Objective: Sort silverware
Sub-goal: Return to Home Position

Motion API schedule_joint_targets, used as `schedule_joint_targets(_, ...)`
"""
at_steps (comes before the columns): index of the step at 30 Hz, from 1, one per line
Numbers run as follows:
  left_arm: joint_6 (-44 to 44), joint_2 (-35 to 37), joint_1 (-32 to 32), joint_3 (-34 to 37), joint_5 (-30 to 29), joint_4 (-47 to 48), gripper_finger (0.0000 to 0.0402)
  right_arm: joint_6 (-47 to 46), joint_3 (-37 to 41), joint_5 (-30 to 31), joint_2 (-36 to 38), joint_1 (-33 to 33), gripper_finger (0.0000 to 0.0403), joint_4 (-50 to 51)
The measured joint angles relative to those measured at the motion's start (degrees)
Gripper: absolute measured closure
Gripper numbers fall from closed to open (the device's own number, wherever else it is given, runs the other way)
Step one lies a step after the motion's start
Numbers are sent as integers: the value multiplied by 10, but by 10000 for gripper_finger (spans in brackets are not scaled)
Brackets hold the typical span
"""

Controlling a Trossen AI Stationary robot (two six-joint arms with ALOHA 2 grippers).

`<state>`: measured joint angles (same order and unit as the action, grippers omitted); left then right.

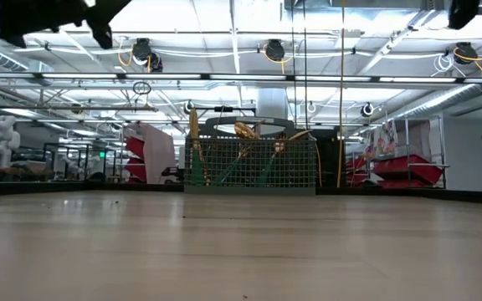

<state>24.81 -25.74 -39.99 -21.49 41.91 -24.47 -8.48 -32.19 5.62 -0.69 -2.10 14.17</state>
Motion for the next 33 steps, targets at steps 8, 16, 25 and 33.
schedule_joint_targets(8,65,68,2,99,-9,-44,254,-4,148,-15,2,0,215,-144)
schedule_joint_targets(16,90,106,4,168,-28,-52,254,-41,285,-45,3,0,215,-316)
schedule_joint_targets(25,82,120,5,211,-36,-25,254,-50,313,-26,4,0,215,-328)
schedule_joint_targets(33,78,120,19,211,-77,-16,254,-65,314,-24,4,0,215,-290)
